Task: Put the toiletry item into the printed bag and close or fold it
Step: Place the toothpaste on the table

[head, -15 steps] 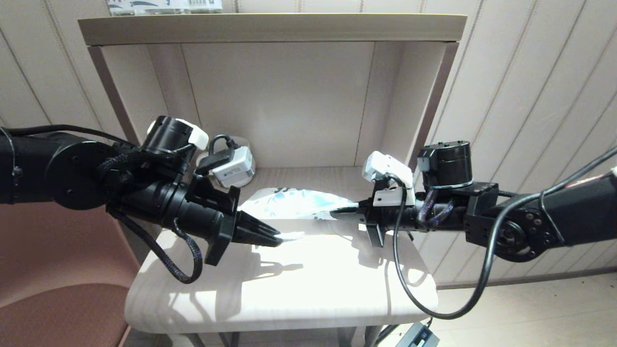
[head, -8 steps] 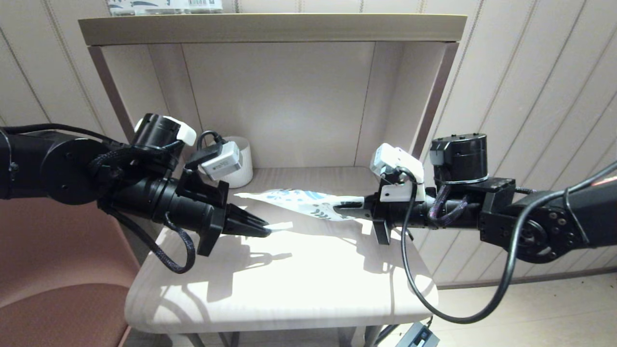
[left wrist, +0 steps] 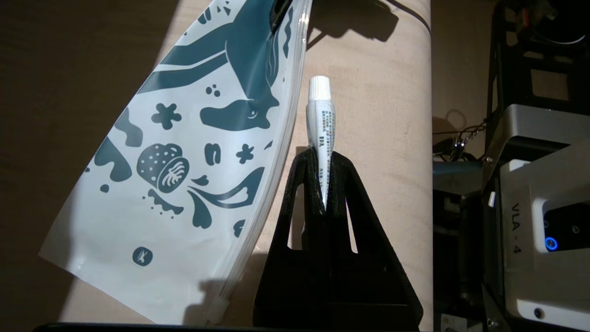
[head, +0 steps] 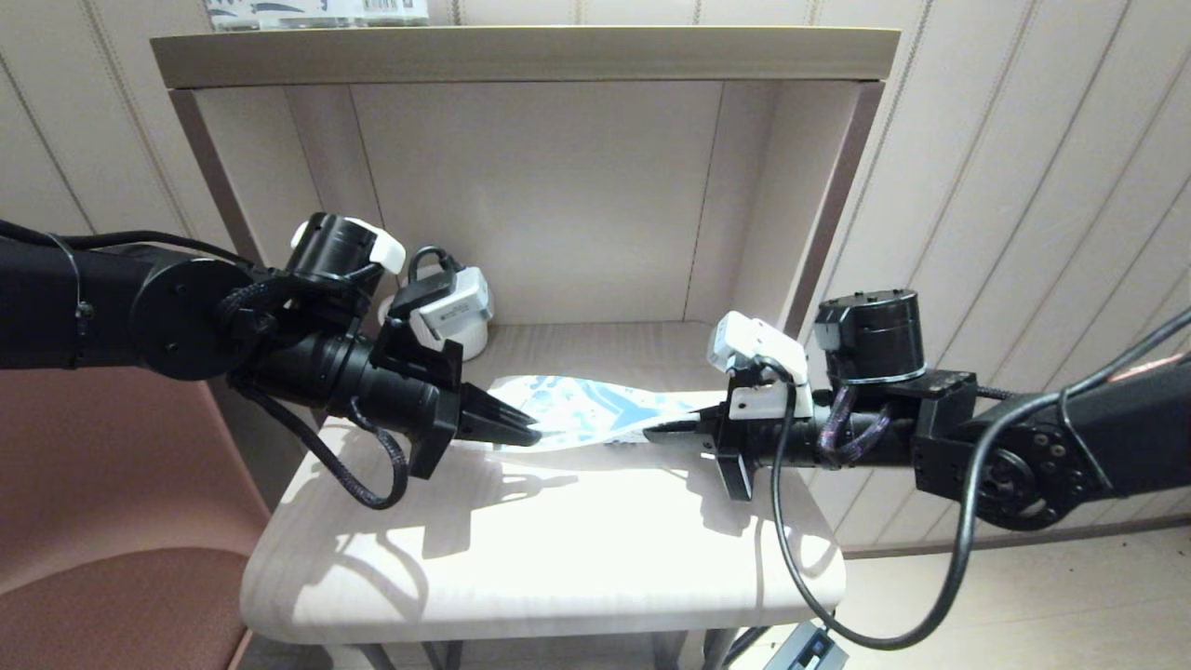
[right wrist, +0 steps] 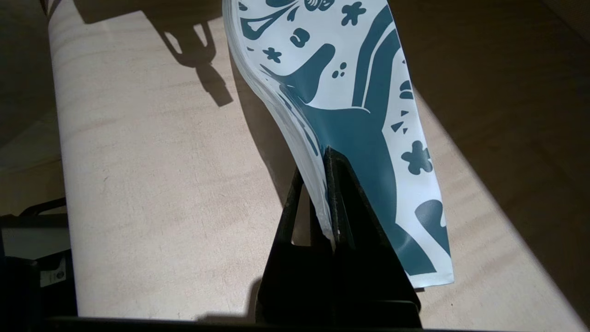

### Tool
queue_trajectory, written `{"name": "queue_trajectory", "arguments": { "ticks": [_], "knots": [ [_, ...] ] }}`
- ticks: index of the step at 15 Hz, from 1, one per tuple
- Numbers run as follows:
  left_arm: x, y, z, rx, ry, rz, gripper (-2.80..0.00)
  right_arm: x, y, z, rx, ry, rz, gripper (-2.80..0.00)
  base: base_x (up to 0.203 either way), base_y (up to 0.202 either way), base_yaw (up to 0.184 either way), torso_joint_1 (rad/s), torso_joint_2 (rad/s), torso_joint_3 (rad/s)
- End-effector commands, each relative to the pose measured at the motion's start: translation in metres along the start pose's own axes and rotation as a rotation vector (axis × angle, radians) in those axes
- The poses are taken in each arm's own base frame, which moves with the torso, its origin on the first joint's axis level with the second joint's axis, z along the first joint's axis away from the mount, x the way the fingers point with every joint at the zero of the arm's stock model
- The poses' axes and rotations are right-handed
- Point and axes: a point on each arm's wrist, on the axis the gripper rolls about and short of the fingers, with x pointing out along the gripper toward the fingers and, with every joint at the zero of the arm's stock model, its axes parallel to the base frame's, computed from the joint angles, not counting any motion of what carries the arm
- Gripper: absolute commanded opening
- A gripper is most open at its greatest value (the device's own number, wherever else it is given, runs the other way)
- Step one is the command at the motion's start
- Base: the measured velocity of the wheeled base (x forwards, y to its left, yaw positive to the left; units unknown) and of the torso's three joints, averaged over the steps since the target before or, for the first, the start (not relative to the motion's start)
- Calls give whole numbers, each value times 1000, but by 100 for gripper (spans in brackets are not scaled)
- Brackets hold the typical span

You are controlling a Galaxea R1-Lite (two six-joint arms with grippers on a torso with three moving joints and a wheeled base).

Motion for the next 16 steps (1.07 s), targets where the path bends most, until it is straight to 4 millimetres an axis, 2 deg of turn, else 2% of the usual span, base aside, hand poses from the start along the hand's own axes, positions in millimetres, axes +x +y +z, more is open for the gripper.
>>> {"name": "queue_trajectory", "arguments": {
  "ticks": [1, 5, 10, 13, 16],
  "knots": [
    [3, -1, 0, 1, 2, -12, -280, 9, -2, -10, 7, 10, 12, -280, 0, 0, 0, 0, 0, 0],
    [19, -17, 5, 21, 16, -76, -280, 10, -5, -11, 10, 10, 9, -280, 0, 0, 0, 0, 0, 0],
    [27, -28, -14, -18, 77, -96, -280, 8, -10, -9, 6, 3, -6, -280, 0, 0, 0, 0, 0, 0],
    [31, -24, -14, -19, 80, -96, -280, 7, -9, -9, 6, 3, -6, -280, 0, 0, 0, 0, 0, 0],
    [43, -9, -14, -19, 77, -92, -280, 6, -7, -9, 4, 2, -3, -280, 0, 0, 0, 0, 0, 0]
  ]
}}
